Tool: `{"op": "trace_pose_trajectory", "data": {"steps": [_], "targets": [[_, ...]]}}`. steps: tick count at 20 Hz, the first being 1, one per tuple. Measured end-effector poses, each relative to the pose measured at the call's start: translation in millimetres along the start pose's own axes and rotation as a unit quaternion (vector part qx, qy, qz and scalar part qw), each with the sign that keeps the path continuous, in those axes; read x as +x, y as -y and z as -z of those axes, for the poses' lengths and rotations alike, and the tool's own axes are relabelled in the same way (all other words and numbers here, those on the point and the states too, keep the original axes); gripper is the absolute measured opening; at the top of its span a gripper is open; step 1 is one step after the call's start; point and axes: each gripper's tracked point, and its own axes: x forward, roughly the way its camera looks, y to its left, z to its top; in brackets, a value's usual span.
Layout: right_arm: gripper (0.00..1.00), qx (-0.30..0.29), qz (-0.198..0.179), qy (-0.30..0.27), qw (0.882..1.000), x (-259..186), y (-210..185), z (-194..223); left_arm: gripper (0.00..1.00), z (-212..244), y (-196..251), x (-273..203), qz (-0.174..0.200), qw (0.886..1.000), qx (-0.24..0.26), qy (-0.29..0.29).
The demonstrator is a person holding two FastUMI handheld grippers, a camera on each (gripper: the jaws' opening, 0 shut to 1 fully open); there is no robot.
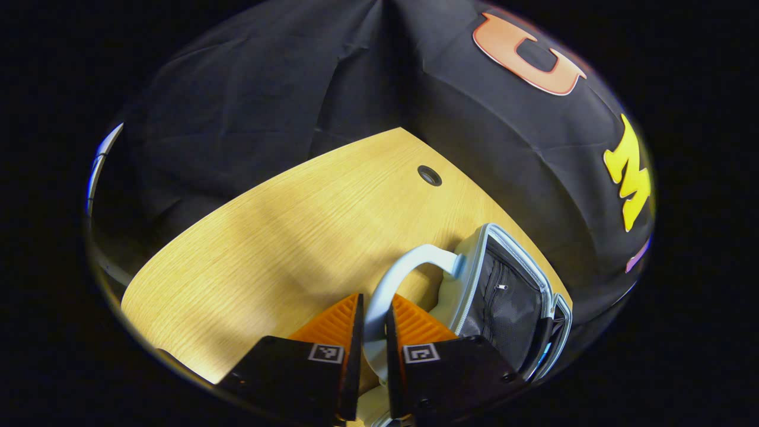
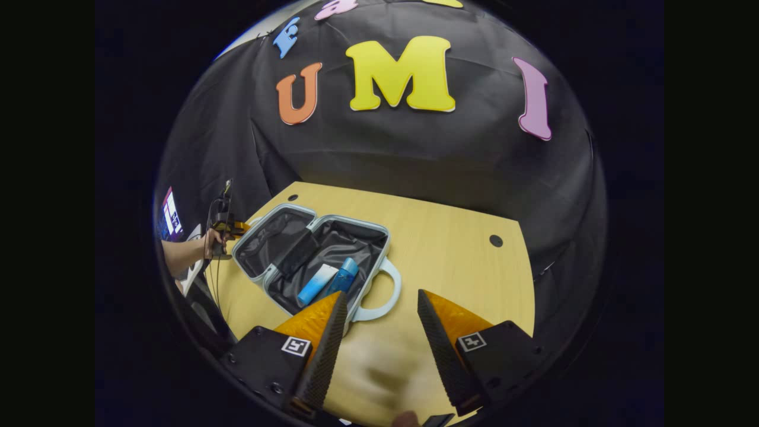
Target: First open the suitcase, pack the skin care products into it, and then close the suitcase.
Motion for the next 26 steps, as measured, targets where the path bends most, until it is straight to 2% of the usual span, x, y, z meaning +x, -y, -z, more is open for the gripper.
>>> {"op": "trace_pose_trajectory", "data": {"steps": [3, 4, 5, 6, 7, 10, 14, 19, 24, 26], "targets": [[0.73, -0.038, 0.011, 0.027, 0.999, -15.9, 4.7, 0.3, 0.15, -11.2, 7.9, -11.3, -0.021, 0.999, 0.049, 0.011], [0.69, -0.042, 0.013, 0.036, 0.998, -20.9, 4.8, -0.5, 0.14, -19.9, 7.9, -23.7, -0.028, 0.997, 0.068, 0.02], [0.73, -0.042, 0.011, 0.045, 0.998, -25.3, 4.4, 0.0, 0.12, -29.5, 13.9, -33.1, -0.033, 0.996, 0.082, 0.032], [0.72, -0.038, 0.01, 0.052, 0.998, -31.3, 3.6, -0.6, 0.12, -41.0, 21.2, -43.5, -0.038, 0.994, 0.095, 0.046], [0.79, -0.035, 0.013, 0.061, 0.997, -35.7, 6.9, -1.5, 0.11, -50.9, 32.5, -57.5, -0.039, 0.992, 0.108, 0.06], [0.79, -0.025, 0.023, 0.097, 0.995, -52.4, 17.9, -10.3, 0.11, -80.5, 87.4, -103.9, -0.027, 0.979, 0.164, 0.118], [0.79, -0.01, 0.03, 0.122, 0.992, -76.4, 40.2, -7.7, 0.11, -88.7, 169.7, -161.9, -0.003, 0.959, 0.225, 0.173], [0.79, 0.006, 0.063, 0.15, 0.987, -108.2, 70.4, -2.1, 0.08, -59.0, 270.6, -207.5, 0.039, 0.934, 0.266, 0.236], [0.79, 0.025, 0.106, 0.156, 0.982, -132.5, 110.1, 7.0, 0.08, 10.3, 373.2, -236.3, 0.107, 0.916, 0.282, 0.266], [0.77, 0.035, 0.123, 0.152, 0.98, -140.2, 124.4, 12.0, 0.08, 35.1, 404.6, -232.5, 0.129, 0.911, 0.289, 0.265]]}}
